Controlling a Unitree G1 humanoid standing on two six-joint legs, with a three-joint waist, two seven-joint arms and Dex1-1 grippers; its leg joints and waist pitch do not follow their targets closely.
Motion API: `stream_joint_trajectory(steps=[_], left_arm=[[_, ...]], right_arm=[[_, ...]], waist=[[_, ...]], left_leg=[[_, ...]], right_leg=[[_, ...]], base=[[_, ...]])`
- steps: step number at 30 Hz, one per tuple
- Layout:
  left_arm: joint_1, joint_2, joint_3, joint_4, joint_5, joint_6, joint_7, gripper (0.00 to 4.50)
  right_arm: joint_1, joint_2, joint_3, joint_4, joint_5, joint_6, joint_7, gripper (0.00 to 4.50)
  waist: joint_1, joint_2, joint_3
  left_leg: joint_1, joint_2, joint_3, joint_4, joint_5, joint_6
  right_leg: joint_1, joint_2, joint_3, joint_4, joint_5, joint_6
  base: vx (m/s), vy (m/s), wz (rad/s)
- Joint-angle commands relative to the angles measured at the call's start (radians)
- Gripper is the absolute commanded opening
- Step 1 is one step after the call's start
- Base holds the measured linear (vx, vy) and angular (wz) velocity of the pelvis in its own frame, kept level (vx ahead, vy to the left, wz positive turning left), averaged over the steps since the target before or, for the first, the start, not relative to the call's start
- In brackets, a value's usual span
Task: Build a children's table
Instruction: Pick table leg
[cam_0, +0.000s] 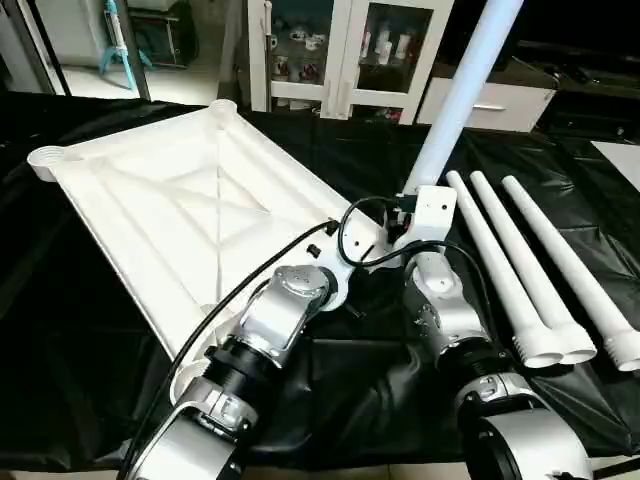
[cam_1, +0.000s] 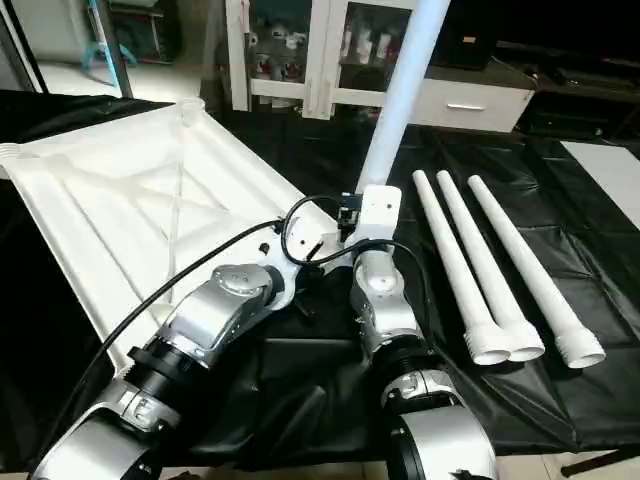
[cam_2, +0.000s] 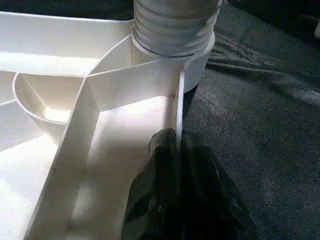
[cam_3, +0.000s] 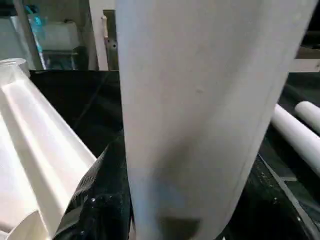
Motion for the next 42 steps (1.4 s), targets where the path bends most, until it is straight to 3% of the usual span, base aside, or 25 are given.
stream_joint_trajectory(steps=[1, 3, 5, 6, 7, 10, 11, 13, 15, 17, 20, 22, 27, 30, 34, 38, 42], left_arm=[[-0.065, 0.037, 0.094, -0.065, 0.015, -0.039, 0.076, 0.0], [-0.064, 0.04, 0.093, -0.067, 0.014, -0.038, 0.073, 0.0], [-0.063, 0.042, 0.093, -0.068, 0.012, -0.037, 0.071, 0.0], [-0.062, 0.046, 0.092, -0.068, 0.011, -0.037, 0.068, 0.0], [-0.062, 0.046, 0.092, -0.068, 0.011, -0.037, 0.068, 0.0], [-0.063, 0.057, 0.089, -0.066, 0.005, -0.037, 0.062, 0.0], [-0.063, 0.057, 0.089, -0.066, 0.005, -0.037, 0.062, 0.0], [-0.063, 0.06, 0.087, -0.064, 0.004, -0.039, 0.057, 0.0], [-0.064, 0.062, 0.088, -0.062, 0.003, -0.04, 0.055, 0.0], [-0.065, 0.063, 0.087, -0.061, 0.003, -0.041, 0.054, 0.0], [-0.065, 0.065, 0.085, -0.061, 0.002, -0.043, 0.051, 0.0], [-0.065, 0.067, 0.083, -0.062, 0.0, -0.041, 0.048, 0.0], [-0.066, 0.067, 0.083, -0.061, -0.001, -0.042, 0.043, 0.0], [-0.062, 0.071, 0.082, -0.061, -0.001, -0.045, 0.039, 0.0], [-0.044, 0.089, 0.073, -0.072, 0.003, -0.048, 0.025, 0.0], [-0.032, 0.11, 0.056, -0.077, 0.012, -0.058, 0.002, 0.0], [-0.008, 0.148, 0.024, -0.087, 0.018, -0.094, -0.058, 0.0]], right_arm=[[0.08, -0.01, -0.029, 0.113, 0.018, 0.044, 0.039, 1.86], [0.076, -0.011, -0.027, 0.108, 0.02, 0.039, 0.058, 2.56], [0.073, -0.012, -0.026, 0.099, 0.022, 0.038, 0.078, 2.62], [0.071, -0.013, -0.026, 0.083, 0.025, 0.037, 0.109, 2.75], [0.071, -0.013, -0.026, 0.083, 0.025, 0.037, 0.109, 2.9], [0.07, -0.018, -0.025, 0.036, 0.036, 0.034, 0.176, 3.03], [0.07, -0.018, -0.025, 0.036, 0.036, 0.034, 0.176, 3.21], [0.074, -0.021, -0.028, -0.001, 0.049, 0.043, 0.217, 3.41], [0.077, -0.026, -0.021, -0.022, 0.047, 0.041, 0.235, 3.48], [0.08, -0.026, -0.023, -0.035, 0.051, 0.04, 0.248, 3.73], [0.086, -0.025, -0.028, -0.045, 0.049, 0.039, 0.247, 3.81], [0.094, -0.022, -0.029, -0.051, 0.048, 0.041, 0.252, 3.81], [0.108, -0.016, -0.026, -0.063, 0.045, 0.044, 0.258, 3.81], [0.118, -0.011, -0.021, -0.068, 0.038, 0.046, 0.261, 3.81], [0.13, -0.003, -0.014, -0.076, 0.03, 0.05, 0.263, 3.81], [0.135, 0.001, -0.011, -0.083, 0.026, 0.052, 0.264, 3.81], [0.138, 0.003, -0.005, -0.091, 0.019, 0.052, 0.266, 3.81]], waist=[[-0.001, 0.011, -0.057], [-0.001, 0.011, -0.057], [-0.003, 0.012, -0.057], [-0.003, 0.01, -0.062], [-0.004, 0.008, -0.062], [-0.006, 0.012, -0.069], [-0.004, 0.009, -0.073], [-0.006, 0.008, -0.074], [-0.005, 0.011, -0.074], [-0.005, 0.011, -0.075], [-0.004, 0.013, -0.079], [-0.004, 0.013, -0.074], [-0.002, 0.015, -0.071], [0.001, 0.017, -0.073], [0.003, 0.018, -0.076], [0.003, 0.02, -0.075], [0.003, 0.022, -0.072]], left_leg=[[-0.009, 0.049, -0.011, -0.073, -0.153, 0.036], [-0.008, 0.05, -0.01, -0.073, -0.161, 0.042], [-0.01, 0.05, -0.011, -0.073, -0.169, 0.043], [-0.016, 0.051, -0.012, -0.071, -0.141, 0.045], [-0.013, 0.051, -0.011, -0.069, -0.125, 0.048], [-0.014, 0.048, -0.007, -0.057, -0.02, 0.088], [-0.016, 0.044, -0.004, -0.049, 0.033, 0.113], [-0.017, 0.042, -0.003, -0.044, 0.089, 0.158], [-0.013, 0.046, -0.002, -0.04, 0.101, 0.191], [-0.013, 0.05, -0.002, -0.036, 0.107, 0.198], [-0.013, 0.05, -0.002, -0.03, 0.125, 0.203], [-0.015, 0.05, 0.0, -0.03, 0.105, 0.204], [-0.015, 0.051, 0.001, -0.034, 0.022, 0.157], [-0.015, 0.05, 0.001, -0.033, 0.037, 0.146], [-0.017, 0.047, 0.001, -0.029, 0.069, 0.159], [-0.016, 0.049, 0.001, -0.03, 0.057, 0.161], [-0.013, 0.051, 0.001, -0.034, 0.021, 0.138]], right_leg=[[0.051, -0.073, 0.054, -0.073, -0.137, -0.151], [0.051, -0.074, 0.054, -0.076, -0.159, -0.153], [0.052, -0.074, 0.054, -0.077, -0.173, -0.158], [0.057, -0.078, 0.055, -0.073, -0.147, -0.159], [0.057, -0.075, 0.054, -0.07, -0.128, -0.163], [0.058, -0.072, 0.054, -0.052, 0.02, -0.204], [0.06, -0.071, 0.055, -0.042, 0.106, -0.226], [0.061, -0.068, 0.053, -0.034, 0.193, -0.258], [0.057, -0.07, 0.052, -0.034, 0.187, -0.286], [0.055, -0.071, 0.051, -0.032, 0.17, -0.297], [0.052, -0.07, 0.05, -0.027, 0.174, -0.307], [0.049, -0.07, 0.05, -0.031, 0.151, -0.308], [0.048, -0.069, 0.052, -0.038, 0.06, -0.286], [0.049, -0.069, 0.052, -0.033, 0.092, -0.282], [0.051, -0.069, 0.052, -0.028, 0.143, -0.291], [0.05, -0.07, 0.052, -0.029, 0.125, -0.294], [0.047, -0.069, 0.052, -0.033, 0.079, -0.28]], base=[[0.0, 0.0, 0.0], [0.0, 0.0, 0.0], [0.0, 0.0, 0.0], [0.0, 0.0, 0.0], [0.0, 0.0, 0.0], [0.0, 0.0, 0.0], [0.0, 0.0, 0.0], [0.0, 0.0, 0.0], [0.0, 0.0, 0.0], [0.0, 0.0, 0.0], [0.0, 0.0, 0.0], [0.0, 0.0, 0.0], [0.0, 0.0, 0.0], [0.0, 0.0, 0.0], [0.0, 0.0, 0.0], [0.0, 0.0, 0.0], [0.0, 0.0, 0.0]])
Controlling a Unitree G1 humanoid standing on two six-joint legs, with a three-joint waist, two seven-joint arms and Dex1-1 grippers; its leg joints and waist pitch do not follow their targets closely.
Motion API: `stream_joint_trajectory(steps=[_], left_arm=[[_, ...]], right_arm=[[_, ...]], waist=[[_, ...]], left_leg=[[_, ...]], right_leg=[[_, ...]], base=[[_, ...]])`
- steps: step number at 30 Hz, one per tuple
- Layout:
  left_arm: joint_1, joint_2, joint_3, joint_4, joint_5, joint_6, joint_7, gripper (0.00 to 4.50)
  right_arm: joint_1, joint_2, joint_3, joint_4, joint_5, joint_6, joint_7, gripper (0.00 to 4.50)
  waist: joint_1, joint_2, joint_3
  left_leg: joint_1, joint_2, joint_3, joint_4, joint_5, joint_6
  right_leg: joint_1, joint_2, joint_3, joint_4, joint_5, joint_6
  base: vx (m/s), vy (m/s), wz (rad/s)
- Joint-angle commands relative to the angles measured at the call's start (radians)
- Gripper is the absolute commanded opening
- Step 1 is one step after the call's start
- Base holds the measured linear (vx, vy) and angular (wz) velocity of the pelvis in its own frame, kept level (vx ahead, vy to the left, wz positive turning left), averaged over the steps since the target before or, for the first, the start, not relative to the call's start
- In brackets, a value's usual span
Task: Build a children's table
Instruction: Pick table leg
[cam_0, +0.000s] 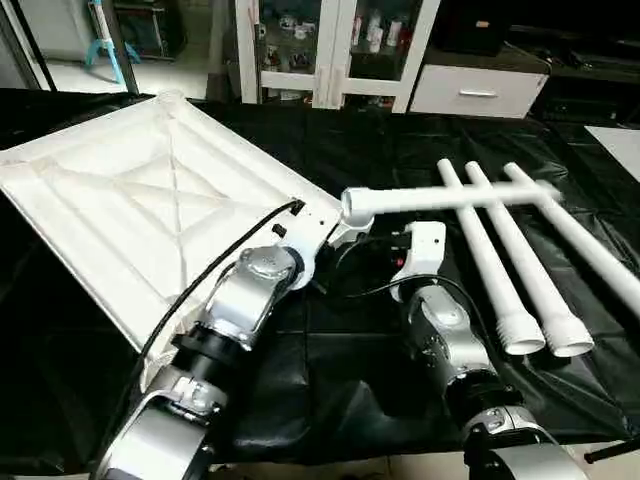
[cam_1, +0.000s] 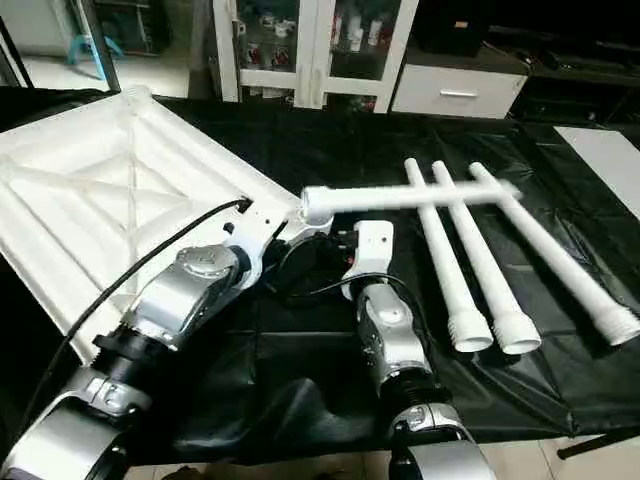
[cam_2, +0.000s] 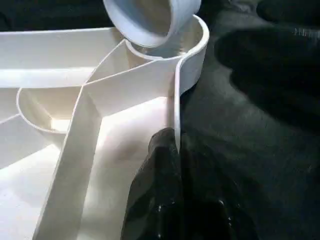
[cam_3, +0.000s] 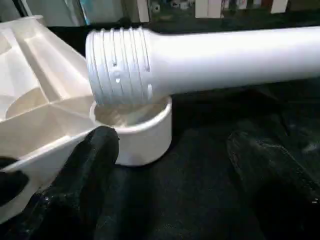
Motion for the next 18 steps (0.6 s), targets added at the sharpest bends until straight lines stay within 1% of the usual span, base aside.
stream_joint_trajectory(steps=[1, 2, 3, 4, 5, 6, 7, 8, 9, 10, 12, 13, 14, 15, 16, 17, 18], left_arm=[[0.004, 0.017, -0.02, -0.05, 0.008, -0.066, -0.039, 0.0], [0.004, 0.017, -0.02, -0.05, 0.008, -0.066, -0.039, 0.0], [0.032, 0.05, -0.05, -0.073, 0.008, -0.112, -0.098, 0.0], [0.032, 0.05, -0.05, -0.073, 0.008, -0.112, -0.098, 0.0], [0.045, 0.066, -0.065, -0.083, 0.009, -0.141, -0.126, 0.0], [0.063, 0.089, -0.085, -0.099, 0.013, -0.144, -0.153, 0.0], [0.067, 0.096, -0.092, -0.101, 0.016, -0.157, -0.162, 0.0], [0.076, 0.111, -0.106, -0.105, 0.022, -0.183, -0.181, 0.0], [0.085, 0.128, -0.121, -0.109, 0.03, -0.213, -0.201, 0.0], [0.098, 0.151, -0.14, -0.116, 0.037, -0.241, -0.231, 0.0], [0.11, 0.17, -0.15, -0.125, 0.041, -0.252, -0.253, 0.0], [0.117, 0.18, -0.155, -0.129, 0.042, -0.267, -0.265, 0.0], [0.125, 0.192, -0.159, -0.135, 0.042, -0.292, -0.28, 0.0], [0.127, 0.195, -0.159, -0.137, 0.042, -0.298, -0.284, 0.0], [0.141, 0.216, -0.17, -0.149, 0.039, -0.331, -0.315, 0.0], [0.141, 0.216, -0.17, -0.149, 0.039, -0.331, -0.315, 0.0], [0.152, 0.239, -0.187, -0.153, 0.051, -0.37, -0.337, 0.0]], right_arm=[[0.012, -0.005, 0.001, -0.018, -0.013, 0.011, 0.003, 3.81], [0.012, -0.005, 0.001, -0.018, -0.013, 0.011, 0.003, 3.81], [0.016, -0.005, 0.001, -0.023, -0.016, 0.011, 0.004, 3.81], [0.016, -0.005, 0.001, -0.023, -0.016, 0.011, 0.004, 3.81], [0.017, -0.005, 0.0, -0.024, -0.017, 0.011, 0.004, 3.81], [0.021, -0.006, 0.0, -0.029, -0.019, 0.013, 0.005, 3.81], [0.021, -0.006, 0.0, -0.03, -0.02, 0.013, 0.004, 3.81], [0.022, -0.007, 0.0, -0.031, -0.02, 0.013, 0.004, 3.81], [0.023, -0.007, 0.0, -0.032, -0.021, 0.013, 0.004, 3.81], [0.024, -0.008, 0.001, -0.033, -0.022, 0.012, 0.003, 3.81], [0.024, -0.009, 0.001, -0.033, -0.024, 0.011, 0.002, 3.81], [0.025, -0.009, 0.001, -0.033, -0.025, 0.01, 0.002, 3.81], [0.026, -0.01, 0.0, -0.034, -0.027, 0.01, 0.002, 3.81], [0.027, -0.009, 0.0, -0.034, -0.027, 0.01, 0.002, 3.81], [0.028, -0.009, -0.002, -0.036, -0.03, 0.01, 0.001, 3.81], [0.028, -0.009, -0.002, -0.036, -0.03, 0.01, 0.001, 3.81], [0.031, -0.009, -0.003, -0.038, -0.032, 0.01, 0.0, 3.81]], waist=[[0.005, 0.016, -0.079], [0.005, 0.016, -0.078], [0.006, 0.017, -0.077], [0.008, 0.017, -0.077], [0.005, 0.016, -0.077], [0.007, 0.017, -0.076], [0.006, 0.018, -0.076], [0.008, 0.02, -0.075], [0.008, 0.02, -0.075], [0.009, 0.021, -0.073], [0.009, 0.023, -0.072], [0.011, 0.024, -0.071], [0.01, 0.023, -0.071], [0.011, 0.024, -0.071], [0.011, 0.024, -0.07], [0.011, 0.023, -0.071], [0.013, 0.024, -0.071]], left_leg=[[0.013, 0.041, -0.006, -0.06, 0.014, 0.114], [0.014, 0.042, -0.005, -0.062, 0.003, 0.105], [0.014, 0.041, -0.005, -0.063, -0.007, 0.095], [0.013, 0.042, -0.007, -0.065, -0.012, 0.092], [0.011, 0.042, -0.005, -0.065, -0.016, 0.087], [0.012, 0.042, -0.006, -0.067, -0.027, 0.073], [0.012, 0.042, -0.005, -0.067, -0.03, 0.069], [0.015, 0.042, -0.004, -0.068, -0.048, 0.062], [0.015, 0.042, -0.004, -0.069, -0.057, 0.058], [0.014, 0.042, -0.005, -0.072, -0.073, 0.046], [0.015, 0.044, -0.005, -0.077, -0.11, 0.018], [0.016, 0.045, -0.006, -0.078, -0.117, 0.012], [0.015, 0.044, -0.006, -0.079, -0.128, 0.001], [0.015, 0.045, -0.006, -0.08, -0.133, -0.003], [0.015, 0.044, -0.006, -0.081, -0.14, -0.009], [0.014, 0.043, -0.006, -0.082, -0.145, -0.014], [0.014, 0.043, -0.007, -0.082, -0.144, -0.017]], right_leg=[[0.077, -0.072, 0.051, -0.05, 0.068, -0.273], [0.076, -0.071, 0.052, -0.051, 0.063, -0.27], [0.077, -0.071, 0.051, -0.052, 0.054, -0.266], [0.078, -0.073, 0.051, -0.052, 0.048, -0.262], [0.079, -0.072, 0.052, -0.052, 0.045, -0.26], [0.078, -0.072, 0.052, -0.052, 0.035, -0.253], [0.078, -0.072, 0.053, -0.052, 0.031, -0.25], [0.074, -0.071, 0.053, -0.056, 0.014, -0.244], [0.075, -0.071, 0.053, -0.057, 0.005, -0.24], [0.075, -0.072, 0.053, -0.059, -0.015, -0.232], [0.073, -0.071, 0.053, -0.063, -0.066, -0.211], [0.071, -0.071, 0.053, -0.064, -0.075, -0.207], [0.071, -0.07, 0.053, -0.065, -0.086, -0.2], [0.071, -0.071, 0.053, -0.065, -0.089, -0.197], [0.069, -0.07, 0.053, -0.067, -0.096, -0.191], [0.071, -0.07, 0.054, -0.066, -0.102, -0.186], [0.07, -0.07, 0.054, -0.066, -0.101, -0.182]], base=[[0.0, 0.0, 0.0], [0.0, 0.0, 0.0], [0.0, 0.0, 0.0], [0.0, 0.0, 0.0], [0.0, 0.0, 0.0], [0.0, 0.0, 0.0], [0.0, 0.0, 0.0], [0.0, 0.0, 0.0], [0.0, 0.0, 0.0], [0.0, 0.0, 0.0], [0.0, 0.0, 0.0], [0.0, 0.0, 0.0], [0.0, 0.0, 0.0], [0.0, 0.0, 0.0], [0.0, 0.0, 0.0], [0.0, 0.0, 0.0], [0.0, 0.0, 0.0]])
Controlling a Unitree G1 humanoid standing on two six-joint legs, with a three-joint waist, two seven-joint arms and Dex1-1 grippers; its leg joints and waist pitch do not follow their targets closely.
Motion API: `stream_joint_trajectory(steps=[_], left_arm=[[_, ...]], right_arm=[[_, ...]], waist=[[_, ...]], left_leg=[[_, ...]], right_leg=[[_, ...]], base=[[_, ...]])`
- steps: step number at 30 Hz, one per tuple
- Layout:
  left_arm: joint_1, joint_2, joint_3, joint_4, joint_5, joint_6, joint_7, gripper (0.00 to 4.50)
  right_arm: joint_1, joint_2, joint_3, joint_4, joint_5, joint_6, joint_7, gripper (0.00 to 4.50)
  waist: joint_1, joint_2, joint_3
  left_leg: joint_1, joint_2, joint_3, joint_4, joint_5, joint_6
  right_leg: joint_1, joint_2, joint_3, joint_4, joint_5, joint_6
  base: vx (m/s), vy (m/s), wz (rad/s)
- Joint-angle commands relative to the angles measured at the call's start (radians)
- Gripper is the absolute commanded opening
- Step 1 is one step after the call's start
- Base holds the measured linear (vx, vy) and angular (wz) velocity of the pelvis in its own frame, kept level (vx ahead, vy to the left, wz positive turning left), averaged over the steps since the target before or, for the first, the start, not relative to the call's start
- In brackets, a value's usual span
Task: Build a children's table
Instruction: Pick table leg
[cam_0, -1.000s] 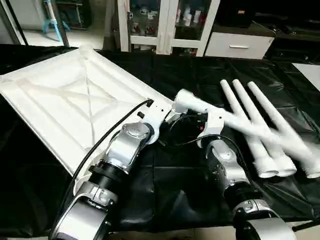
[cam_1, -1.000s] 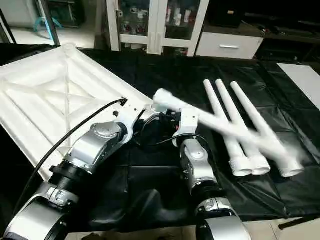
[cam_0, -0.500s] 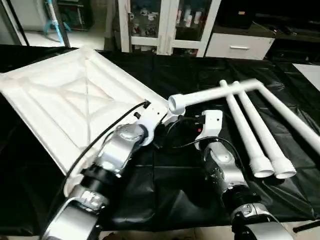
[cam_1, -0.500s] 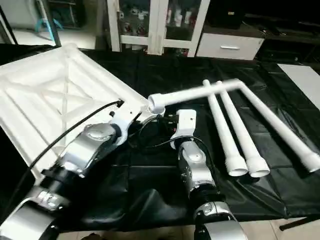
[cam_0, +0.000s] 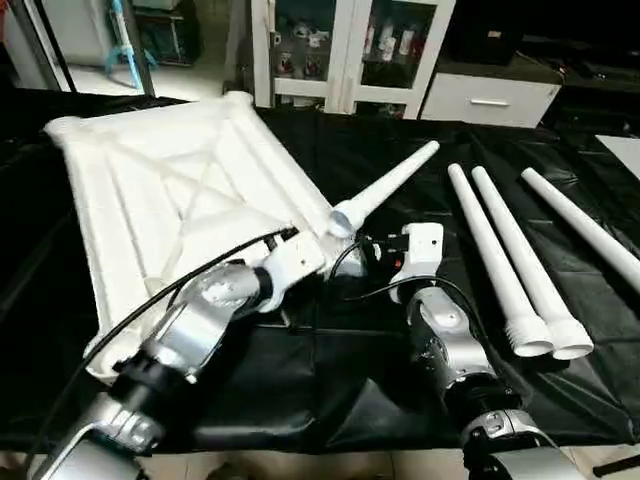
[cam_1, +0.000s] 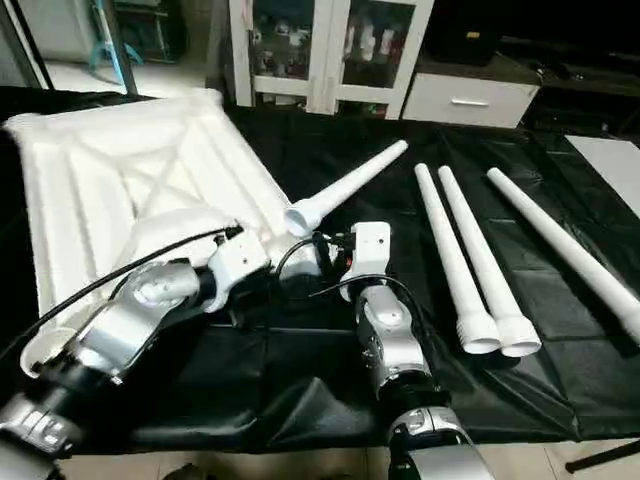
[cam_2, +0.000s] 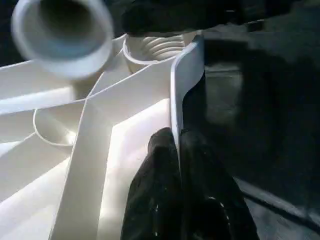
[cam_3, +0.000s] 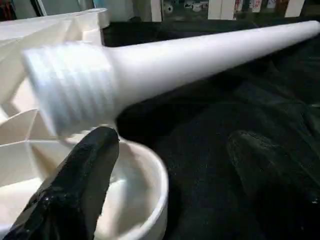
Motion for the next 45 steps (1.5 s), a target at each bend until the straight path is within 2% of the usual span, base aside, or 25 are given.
stream_joint_trajectory(steps=[1, 9, 14, 19, 21, 22, 23, 27, 28, 29, 31, 32, 33, 34, 36, 37, 38, 39, 41, 42, 43, 45], left_arm=[[0.017, 0.002, -0.05, -0.02, 0.016, -0.056, -0.04, 0.0], [0.03, 0.052, -0.052, -0.003, 0.024, -0.193, -0.096, 0.0], [0.04, 0.064, -0.039, -0.018, -0.011, -0.24, -0.143, 0.0], [0.05, 0.107, -0.034, -0.038, 0.0, -0.275, -0.156, 0.0], [0.049, 0.109, -0.025, -0.035, -0.001, -0.28, -0.152, 0.0], [0.047, 0.115, 0.01, -0.042, -0.032, -0.26, -0.165, 0.29], [0.047, 0.115, 0.01, -0.042, -0.032, -0.26, -0.165, 0.46], [0.036, 0.126, 0.088, -0.091, -0.131, -0.164, -0.216, 0.73], [0.035, 0.128, 0.097, -0.104, -0.148, -0.154, -0.223, 0.94], [0.035, 0.128, 0.099, -0.107, -0.152, -0.151, -0.224, 0.94], [0.035, 0.131, 0.108, -0.126, -0.174, -0.135, -0.236, 1.08], [0.036, 0.135, 0.107, -0.13, -0.17, -0.138, -0.239, 1.08], [0.039, 0.14, 0.107, -0.143, -0.172, -0.129, -0.253, 1.34], [0.038, 0.14, 0.112, -0.147, -0.175, -0.123, -0.254, 1.41], [0.034, 0.139, 0.123, -0.16, -0.191, -0.101, -0.258, 1.46], [0.034, 0.139, 0.123, -0.16, -0.191, -0.101, -0.258, 1.54], [0.03, 0.138, 0.128, -0.162, -0.196, -0.095, -0.257, 1.67], [0.019, 0.137, 0.138, -0.167, -0.206, -0.076, -0.257, 1.79], [0.005, 0.137, 0.139, -0.164, -0.202, -0.063, -0.253, 1.88], [0.001, 0.134, 0.136, -0.159, -0.197, -0.063, -0.249, 1.88], [-0.01, 0.127, 0.131, -0.144, -0.182, -0.063, -0.234, 1.98], [-0.032, 0.107, 0.124, -0.114, -0.153, -0.055, -0.199, 2.23]], right_arm=[[0.008, -0.011, -0.007, -0.027, -0.009, 0.009, 0.0, 3.81], [0.019, -0.032, -0.011, -0.055, -0.013, 0.007, 0.006, 3.81], [0.035, -0.065, -0.03, -0.085, -0.001, 0.015, 0.018, 3.81], [0.073, -0.094, -0.045, -0.134, 0.008, 0.031, 0.023, 3.81], [0.079, -0.097, -0.046, -0.144, 0.009, 0.035, 0.023, 3.81], [0.098, -0.104, -0.049, -0.181, 0.013, 0.05, 0.026, 3.84], [0.098, -0.104, -0.049, -0.181, 0.013, 0.05, 0.026, 3.85], [0.14, -0.12, -0.065, -0.278, 0.022, 0.101, 0.014, 3.85], [0.143, -0.125, -0.072, -0.303, 0.029, 0.12, 0.007, 3.85], [0.143, -0.126, -0.074, -0.309, 0.03, 0.124, 0.006, 3.85], [0.138, -0.135, -0.087, -0.35, 0.039, 0.161, -0.014, 3.85], [0.126, -0.14, -0.094, -0.369, 0.05, 0.184, -0.018, 3.85], [0.103, -0.144, -0.103, -0.404, 0.079, 0.232, -0.01, 4.01], [0.081, -0.147, -0.107, -0.417, 0.093, 0.265, -0.009, 4.17], [0.045, -0.147, -0.116, -0.433, 0.123, 0.328, -0.005, 4.3], [0.045, -0.147, -0.116, -0.433, 0.123, 0.328, -0.005, 4.41], [0.027, -0.149, -0.115, -0.43, 0.129, 0.354, -0.001, 4.48], [-0.026, -0.153, -0.111, -0.417, 0.139, 0.427, 0.007, 4.5], [-0.121, -0.153, -0.099, -0.355, 0.146, 0.546, 0.022, 4.5], [-0.136, -0.151, -0.099, -0.34, 0.147, 0.552, 0.026, 4.5], [-0.179, -0.146, -0.099, -0.296, 0.151, 0.572, 0.035, 4.5], [-0.257, -0.133, -0.098, -0.206, 0.159, 0.611, 0.053, 4.5]], waist=[[-0.004, 0.02, -0.072], [0.002, 0.018, -0.074], [0.004, 0.014, -0.074], [0.004, 0.014, -0.074], [0.002, 0.014, -0.074], [0.002, 0.017, -0.074], [0.003, 0.017, -0.074], [-0.002, 0.016, -0.074], [-0.004, 0.015, -0.075], [-0.005, 0.014, -0.073], [-0.006, 0.022, -0.073], [-0.009, 0.02, -0.073], [-0.011, 0.02, -0.073], [-0.013, 0.029, -0.074], [-0.017, 0.023, -0.075], [-0.017, 0.027, -0.075], [-0.018, 0.027, -0.076], [-0.022, 0.025, -0.075], [-0.023, 0.023, -0.075], [-0.021, 0.027, -0.074], [-0.02, 0.018, -0.074], [-0.019, 0.024, -0.076]], left_leg=[[0.012, 0.041, -0.008, -0.081, -0.153, -0.003], [0.012, 0.039, -0.006, -0.079, -0.124, -0.006], [0.011, 0.037, -0.004, -0.078, -0.118, -0.006], [0.011, 0.037, -0.004, -0.078, -0.116, -0.005], [0.011, 0.037, -0.004, -0.078, -0.118, -0.006], [0.011, 0.036, -0.004, -0.078, -0.119, -0.007], [0.011, 0.037, -0.003, -0.077, -0.119, -0.007], [0.009, 0.037, -0.004, -0.077, -0.111, -0.012], [0.009, 0.036, -0.004, -0.077, -0.106, -0.01], [0.008, 0.035, -0.004, -0.077, -0.106, -0.009], [0.01, 0.034, -0.004, -0.077, -0.11, -0.009], [0.011, 0.035, -0.004, -0.077, -0.114, -0.011], [0.012, 0.034, -0.004, -0.077, -0.116, -0.011], [0.012, 0.033, -0.005, -0.077, -0.119, -0.013], [0.01, 0.033, -0.005, -0.077, -0.113, -0.015], [0.01, 0.033, -0.005, -0.076, -0.111, -0.017], [0.011, 0.033, -0.006, -0.076, -0.107, -0.018], [0.011, 0.03, -0.005, -0.075, -0.104, -0.021], [0.012, 0.029, -0.004, -0.075, -0.108, -0.021], [0.012, 0.03, -0.003, -0.074, -0.115, -0.025], [0.012, 0.031, -0.001, -0.073, -0.115, -0.024], [0.014, 0.031, -0.001, -0.071, -0.11, -0.029]], right_leg=[[0.066, -0.069, 0.055, -0.067, -0.106, -0.18], [0.067, -0.068, 0.055, -0.061, -0.073, -0.174], [0.069, -0.068, 0.056, -0.06, -0.071, -0.171], [0.069, -0.067, 0.056, -0.06, -0.074, -0.168], [0.069, -0.066, 0.055, -0.061, -0.077, -0.168], [0.069, -0.066, 0.056, -0.061, -0.079, -0.168], [0.069, -0.066, 0.057, -0.062, -0.076, -0.165], [0.072, -0.065, 0.056, -0.057, -0.058, -0.175], [0.072, -0.063, 0.055, -0.055, -0.049, -0.18], [0.073, -0.062, 0.055, -0.056, -0.05, -0.18], [0.071, -0.062, 0.055, -0.056, -0.056, -0.179], [0.071, -0.06, 0.055, -0.058, -0.059, -0.174], [0.071, -0.058, 0.054, -0.058, -0.061, -0.169], [0.071, -0.058, 0.054, -0.057, -0.064, -0.168], [0.075, -0.059, 0.054, -0.057, -0.064, -0.167], [0.074, -0.06, 0.055, -0.056, -0.06, -0.168], [0.073, -0.059, 0.055, -0.056, -0.055, -0.171], [0.074, -0.054, 0.054, -0.054, -0.045, -0.183], [0.074, -0.056, 0.054, -0.056, -0.058, -0.189], [0.072, -0.058, 0.055, -0.058, -0.076, -0.189], [0.073, -0.058, 0.055, -0.06, -0.08, -0.186], [0.071, -0.06, 0.055, -0.056, -0.084, -0.194]], base=[[0.0, 0.0, 0.0], [0.0, 0.0, 0.0], [0.0, 0.0, 0.0], [0.0, 0.0, 0.0], [0.0, 0.0, 0.0], [0.0, 0.0, 0.0], [0.0, 0.0, 0.0], [0.0, 0.0, 0.0], [0.0, 0.0, 0.0], [0.0, 0.0, 0.0], [0.0, 0.0, 0.0], [0.0, 0.0, 0.0], [0.0, 0.0, 0.0], [0.0, 0.0, 0.0], [0.0, 0.0, 0.0], [0.0, 0.0, 0.0], [0.0, 0.0, 0.0], [0.0, 0.0, 0.0], [0.0, 0.0, 0.0], [0.0, 0.0, 0.0], [0.0, 0.0, 0.0], [0.0, 0.0, 0.0]])
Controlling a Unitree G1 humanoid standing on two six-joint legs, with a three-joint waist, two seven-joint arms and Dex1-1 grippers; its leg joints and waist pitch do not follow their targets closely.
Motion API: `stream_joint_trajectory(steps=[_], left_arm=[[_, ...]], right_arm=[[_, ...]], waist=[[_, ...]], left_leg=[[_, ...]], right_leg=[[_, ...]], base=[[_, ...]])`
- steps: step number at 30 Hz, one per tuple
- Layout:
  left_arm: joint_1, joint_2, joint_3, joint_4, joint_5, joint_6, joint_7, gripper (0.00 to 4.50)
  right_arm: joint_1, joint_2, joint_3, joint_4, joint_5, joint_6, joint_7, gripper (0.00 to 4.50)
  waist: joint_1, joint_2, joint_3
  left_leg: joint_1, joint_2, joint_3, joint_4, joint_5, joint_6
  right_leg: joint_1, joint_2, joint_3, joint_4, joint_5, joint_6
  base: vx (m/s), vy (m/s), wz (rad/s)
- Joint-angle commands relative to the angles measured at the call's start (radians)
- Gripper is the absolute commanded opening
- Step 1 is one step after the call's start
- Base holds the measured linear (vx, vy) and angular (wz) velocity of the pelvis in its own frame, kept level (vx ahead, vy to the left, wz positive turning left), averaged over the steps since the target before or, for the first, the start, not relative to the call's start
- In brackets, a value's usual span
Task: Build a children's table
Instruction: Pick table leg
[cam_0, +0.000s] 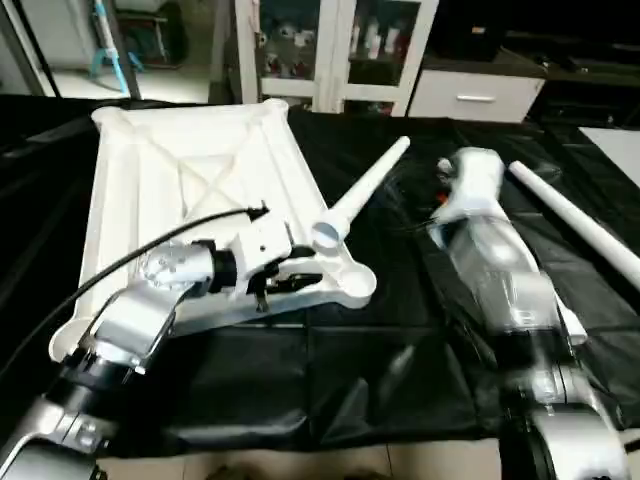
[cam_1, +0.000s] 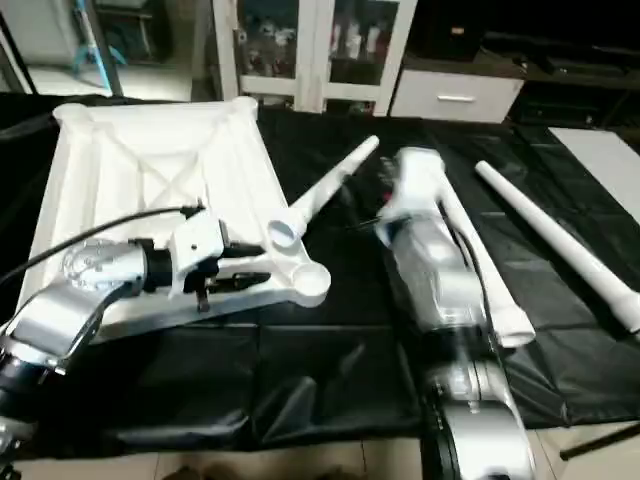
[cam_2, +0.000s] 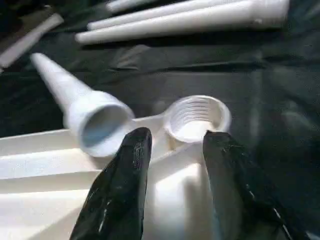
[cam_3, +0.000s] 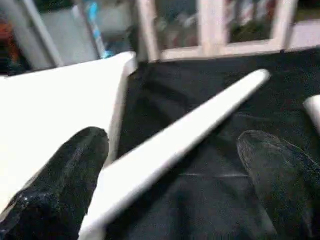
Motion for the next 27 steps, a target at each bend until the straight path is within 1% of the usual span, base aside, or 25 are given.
stream_joint_trajectory(steps=[1, 2, 3, 4, 5, 6, 7, 8, 9, 10, 11, 12, 13, 14, 15, 16, 17, 18, 19, 20, 22, 24, 25, 26, 27], left_arm=[[-0.02, -0.01, -0.004, 0.011, 0.023, 0.016, 0.022, 2.23], [-0.023, -0.013, -0.004, 0.013, 0.026, 0.022, 0.028, 2.28], [-0.024, -0.014, -0.005, 0.01, 0.03, 0.037, 0.035, 2.43], [-0.019, -0.006, -0.011, 0.005, 0.038, 0.044, 0.033, 2.57], [-0.015, 0.0, -0.016, 0.002, 0.044, 0.048, 0.033, 2.64], [-0.007, 0.01, -0.023, -0.002, 0.052, 0.048, 0.028, 2.64], [-0.001, 0.017, -0.028, -0.005, 0.057, 0.047, 0.025, 2.76], [0.004, 0.023, -0.028, -0.01, 0.06, 0.051, 0.025, 2.76], [0.007, 0.027, -0.028, -0.013, 0.062, 0.054, 0.024, 2.89], [0.02, 0.038, -0.023, -0.027, 0.069, 0.062, 0.03, 3.0], [0.022, 0.04, -0.022, -0.029, 0.07, 0.063, 0.03, 3.08], [0.038, 0.053, -0.017, -0.048, 0.073, 0.074, 0.031, 3.08], [0.047, 0.059, -0.016, -0.057, 0.075, 0.078, 0.033, 3.11], [0.055, 0.064, -0.015, -0.065, 0.078, 0.081, 0.036, 3.33], [0.063, 0.067, -0.016, -0.072, 0.082, 0.084, 0.037, 3.45], [0.071, 0.074, -0.017, -0.081, 0.085, 0.089, 0.036, 3.49], [0.071, 0.074, -0.017, -0.081, 0.085, 0.089, 0.036, 3.49], [0.078, 0.077, -0.015, -0.089, 0.083, 0.093, 0.038, 3.54], [0.078, 0.077, -0.015, -0.089, 0.083, 0.093, 0.038, 3.63], [0.084, 0.08, -0.011, -0.097, 0.082, 0.098, 0.04, 3.77], [0.086, 0.081, -0.01, -0.101, 0.082, 0.1, 0.041, 3.92], [0.094, 0.088, -0.011, -0.113, 0.085, 0.107, 0.044, 4.04], [0.099, 0.091, -0.009, -0.123, 0.086, 0.112, 0.043, 4.04], [0.099, 0.091, -0.009, -0.123, 0.086, 0.112, 0.043, 4.25], [0.106, 0.099, -0.003, -0.143, 0.085, 0.123, 0.04, 4.25]], right_arm=[[-0.031, 0.009, 0.004, 0.072, 0.011, 0.038, 0.015, 4.5], [-0.056, 0.016, 0.004, 0.104, 0.011, 0.044, 0.02, 4.5], [-0.109, 0.029, 0.007, 0.174, 0.005, 0.054, 0.026, 4.5], [-0.163, 0.041, 0.003, 0.249, -0.002, 0.059, 0.02, 4.5], [-0.204, 0.05, -0.001, 0.306, -0.008, 0.063, 0.014, 4.5], [-0.247, 0.056, 0.003, 0.363, -0.026, 0.065, 0.001, 4.5], [-0.279, 0.062, 0.007, 0.405, -0.037, 0.063, -0.004, 4.5], [-0.306, 0.065, 0.011, 0.441, -0.047, 0.057, -0.009, 4.5], [-0.324, 0.067, 0.013, 0.465, -0.053, 0.052, -0.012, 4.5], [-0.36, 0.067, 0.043, 0.517, -0.098, 0.051, -0.067, 4.5], [-0.365, 0.068, 0.043, 0.523, -0.1, 0.052, -0.072, 4.5], [-0.397, 0.074, 0.046, 0.568, -0.109, 0.05, -0.087, 4.5], [-0.409, 0.077, 0.047, 0.59, -0.111, 0.056, -0.089, 4.5], [-0.416, 0.08, 0.059, 0.607, -0.125, 0.061, -0.094, 4.5], [-0.423, 0.083, 0.066, 0.627, -0.136, 0.063, -0.101, 4.5], [-0.426, 0.088, 0.066, 0.652, -0.142, 0.071, -0.118, 4.5], [-0.426, 0.088, 0.066, 0.652, -0.142, 0.071, -0.118, 4.5], [-0.423, 0.093, 0.075, 0.681, -0.161, 0.078, -0.124, 4.5], [-0.423, 0.093, 0.075, 0.681, -0.161, 0.078, -0.124, 4.5], [-0.41, 0.1, 0.05, 0.704, -0.145, 0.09, -0.119, 4.5], [-0.405, 0.102, 0.034, 0.711, -0.132, 0.091, -0.114, 4.5], [-0.394, 0.099, 0.007, 0.728, -0.115, 0.098, -0.118, 4.5], [-0.389, 0.094, 0.001, 0.736, -0.114, 0.098, -0.126, 4.5], [-0.389, 0.094, 0.001, 0.736, -0.114, 0.098, -0.126, 4.5], [-0.384, 0.076, -0.012, 0.744, -0.109, 0.099, -0.134, 4.5]], waist=[[-0.002, 0.02, -0.076], [-0.002, 0.025, -0.08], [-0.001, 0.028, -0.083], [-0.004, 0.024, -0.083], [-0.003, 0.023, -0.086], [-0.001, 0.014, -0.084], [-0.001, 0.022, -0.084], [-0.005, -0.001, -0.083], [-0.002, 0.006, -0.082], [0.003, 0.008, -0.081], [0.0, 0.005, -0.079], [0.0, -0.002, -0.08], [0.0, 0.002, -0.079], [-0.001, -0.004, -0.077], [0.0, -0.001, -0.077], [0.001, -0.007, -0.076], [0.002, -0.006, -0.076], [0.002, -0.01, -0.077], [0.002, -0.009, -0.077], [0.001, -0.02, -0.076], [0.004, -0.017, -0.074], [0.004, -0.025, -0.074], [0.004, -0.026, -0.074], [0.005, -0.029, -0.073], [0.005, -0.029, -0.074]], left_leg=[[0.009, 0.029, -0.003, -0.072, -0.109, -0.024], [0.01, 0.03, -0.003, -0.07, -0.093, -0.027], [0.012, 0.03, -0.003, -0.069, -0.08, -0.027], [0.009, 0.029, -0.003, -0.068, -0.07, -0.027], [0.008, 0.027, -0.002, -0.066, -0.055, -0.021], [0.007, 0.029, -0.001, -0.066, -0.044, -0.015], [0.008, 0.029, -0.002, -0.066, -0.043, -0.014], [0.005, 0.029, 0.001, -0.065, -0.039, -0.008], [0.003, 0.029, -0.002, -0.066, -0.04, -0.01], [0.008, 0.032, -0.002, -0.066, -0.038, -0.013], [0.007, 0.031, -0.001, -0.068, -0.038, -0.018], [0.007, 0.034, -0.002, -0.069, -0.048, -0.025], [0.008, 0.033, -0.002, -0.07, -0.054, -0.027], [0.009, 0.033, -0.001, -0.071, -0.069, -0.032], [0.008, 0.033, -0.002, -0.071, -0.073, -0.035], [0.009, 0.034, -0.001, -0.072, -0.073, -0.04], [0.009, 0.034, -0.002, -0.072, -0.074, -0.042], [0.009, 0.034, -0.002, -0.072, -0.072, -0.048], [0.01, 0.033, -0.002, -0.072, -0.071, -0.051], [0.01, 0.033, 0.0, -0.072, -0.075, -0.052], [0.009, 0.034, -0.003, -0.074, -0.101, -0.062], [0.009, 0.034, -0.005, -0.074, -0.116, -0.069], [0.009, 0.033, -0.004, -0.074, -0.117, -0.068], [0.008, 0.033, -0.005, -0.074, -0.119, -0.068], [0.009, 0.034, -0.005, -0.073, -0.122, -0.069]], right_leg=[[0.072, -0.063, 0.055, -0.06, -0.082, -0.194], [0.072, -0.063, 0.054, -0.055, -0.053, -0.199], [0.072, -0.064, 0.053, -0.051, -0.021, -0.213], [0.073, -0.062, 0.053, -0.048, -0.007, -0.22], [0.074, -0.063, 0.052, -0.046, 0.016, -0.235], [0.075, -0.064, 0.052, -0.047, 0.026, -0.239], [0.073, -0.065, 0.052, -0.044, 0.022, -0.243], [0.074, -0.064, 0.052, -0.046, 0.017, -0.239], [0.076, -0.067, 0.052, -0.042, 0.003, -0.239], [0.071, -0.071, 0.052, -0.044, -0.017, -0.23], [0.069, -0.067, 0.05, -0.044, -0.029, -0.226], [0.071, -0.07, 0.051, -0.043, -0.042, -0.215], [0.069, -0.069, 0.05, -0.044, -0.048, -0.211], [0.066, -0.068, 0.05, -0.047, -0.061, -0.201], [0.066, -0.068, 0.05, -0.046, -0.064, -0.199], [0.065, -0.069, 0.051, -0.045, -0.066, -0.191], [0.065, -0.07, 0.051, -0.046, -0.064, -0.189], [0.065, -0.069, 0.05, -0.044, -0.06, -0.185], [0.064, -0.069, 0.05, -0.044, -0.057, -0.184], [0.064, -0.067, 0.05, -0.045, -0.055, -0.179], [0.064, -0.07, 0.051, -0.046, -0.081, -0.167], [0.064, -0.071, 0.051, -0.046, -0.091, -0.16], [0.063, -0.07, 0.051, -0.046, -0.093, -0.159], [0.064, -0.071, 0.051, -0.047, -0.103, -0.156], [0.063, -0.072, 0.051, -0.046, -0.107, -0.156]], base=[[0.0, 0.0, 0.0], [0.0, 0.0, 0.0], [0.0, 0.0, 0.0], [0.0, 0.0, 0.0], [0.0, 0.0, 0.0], [0.0, 0.0, 0.0], [0.0, 0.0, 0.0], [0.0, 0.0, 0.0], [0.0, 0.0, 0.0], [0.0, 0.0, 0.0], [0.0, 0.0, 0.0], [0.0, 0.0, 0.0], [0.0, 0.0, 0.0], [0.0, 0.0, 0.0], [0.0, 0.0, 0.0], [0.0, 0.0, 0.0], [0.0, 0.0, 0.0], [0.0, 0.0, 0.0], [0.0, 0.0, 0.0], [0.0, 0.0, 0.0], [0.0, 0.0, 0.0], [0.0, 0.0, 0.0], [0.0, 0.0, 0.0], [0.0, 0.0, 0.0], [0.0, 0.0, 0.0]])
